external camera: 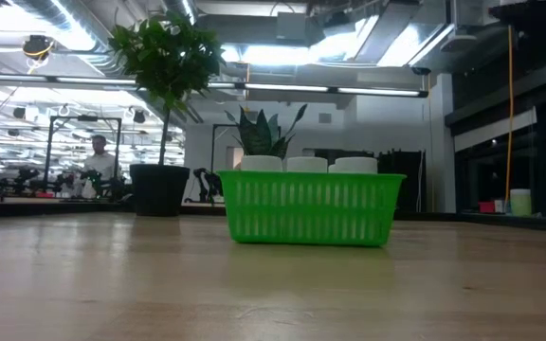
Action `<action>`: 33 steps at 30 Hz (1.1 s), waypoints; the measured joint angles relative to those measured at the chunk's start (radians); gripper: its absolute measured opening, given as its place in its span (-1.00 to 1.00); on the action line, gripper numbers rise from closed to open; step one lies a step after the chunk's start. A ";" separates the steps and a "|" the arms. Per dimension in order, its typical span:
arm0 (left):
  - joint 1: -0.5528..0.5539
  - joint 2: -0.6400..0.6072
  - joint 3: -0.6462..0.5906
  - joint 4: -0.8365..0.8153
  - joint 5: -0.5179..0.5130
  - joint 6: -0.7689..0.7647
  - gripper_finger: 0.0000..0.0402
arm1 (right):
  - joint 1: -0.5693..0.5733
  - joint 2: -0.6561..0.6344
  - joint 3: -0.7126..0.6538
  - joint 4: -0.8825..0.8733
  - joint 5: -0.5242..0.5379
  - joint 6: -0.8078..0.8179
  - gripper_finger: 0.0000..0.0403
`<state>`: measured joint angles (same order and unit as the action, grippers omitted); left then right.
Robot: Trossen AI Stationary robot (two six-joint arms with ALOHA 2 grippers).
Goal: Pick and place pill bottles into a basket
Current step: Return to Home Position
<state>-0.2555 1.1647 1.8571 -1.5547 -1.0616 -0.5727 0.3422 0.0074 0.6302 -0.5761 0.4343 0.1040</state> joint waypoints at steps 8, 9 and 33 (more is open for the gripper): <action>-0.024 -0.379 -0.601 0.013 -0.051 -0.473 0.56 | 0.000 -0.001 -0.251 0.320 0.009 0.002 0.05; -0.024 -0.415 -0.682 0.026 -0.014 -0.540 0.56 | 0.000 -0.004 -0.288 0.369 0.009 0.006 0.05; 0.180 -0.604 -1.849 1.780 0.857 -0.002 0.56 | -0.001 0.001 -0.624 0.728 0.388 -0.009 0.05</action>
<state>-0.0760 0.5610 0.0083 0.2257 -0.2045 -0.5749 0.3412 0.0084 0.0067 0.1523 0.8219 0.0953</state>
